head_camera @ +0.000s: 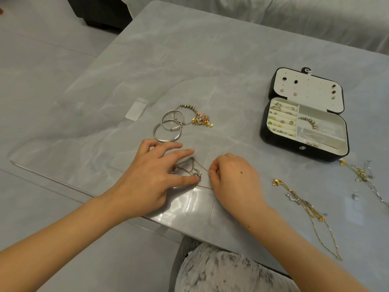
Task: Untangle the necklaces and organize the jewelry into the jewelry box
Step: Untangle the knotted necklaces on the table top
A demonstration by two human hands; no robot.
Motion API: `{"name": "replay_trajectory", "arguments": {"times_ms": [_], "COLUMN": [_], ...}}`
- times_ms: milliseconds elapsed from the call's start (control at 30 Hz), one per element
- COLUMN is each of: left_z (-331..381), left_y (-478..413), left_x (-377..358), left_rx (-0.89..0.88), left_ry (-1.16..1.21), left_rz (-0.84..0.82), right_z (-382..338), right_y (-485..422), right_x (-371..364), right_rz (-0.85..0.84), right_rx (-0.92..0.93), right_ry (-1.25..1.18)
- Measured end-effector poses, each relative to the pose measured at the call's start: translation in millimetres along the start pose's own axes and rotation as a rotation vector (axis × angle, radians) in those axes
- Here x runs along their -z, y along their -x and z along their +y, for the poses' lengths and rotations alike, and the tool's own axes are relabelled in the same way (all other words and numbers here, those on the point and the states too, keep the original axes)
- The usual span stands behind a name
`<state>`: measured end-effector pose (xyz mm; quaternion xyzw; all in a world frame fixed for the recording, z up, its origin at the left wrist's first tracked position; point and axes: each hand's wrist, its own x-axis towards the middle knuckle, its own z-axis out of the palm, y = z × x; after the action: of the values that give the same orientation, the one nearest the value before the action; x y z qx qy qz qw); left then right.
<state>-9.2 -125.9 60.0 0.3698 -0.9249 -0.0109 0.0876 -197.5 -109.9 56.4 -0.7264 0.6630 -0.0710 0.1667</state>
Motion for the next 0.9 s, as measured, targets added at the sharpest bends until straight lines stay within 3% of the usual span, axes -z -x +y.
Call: {"name": "replay_trajectory", "arguments": {"times_ms": [233,633,800,900], "left_z": [2,0,-1,-2], "left_y": [2,-6,-9,-9], "left_x": [-2,-8,-5,-4], "left_rx": [-0.067,0.016,0.007,0.009], "left_ry": [0.059,-0.028,-0.026,-0.021], "left_rz": [0.044,0.067,0.038,0.023], "right_z": [0,-3,-3,-7], "right_y": [1,4,4,4], "right_x": [1,8,10,9], "right_rz": [-0.012,-0.004,0.088,0.067], "right_rx": [-0.003,-0.041,-0.01,0.039], "right_ry": [-0.015,-0.241,-0.067,-0.097]}}
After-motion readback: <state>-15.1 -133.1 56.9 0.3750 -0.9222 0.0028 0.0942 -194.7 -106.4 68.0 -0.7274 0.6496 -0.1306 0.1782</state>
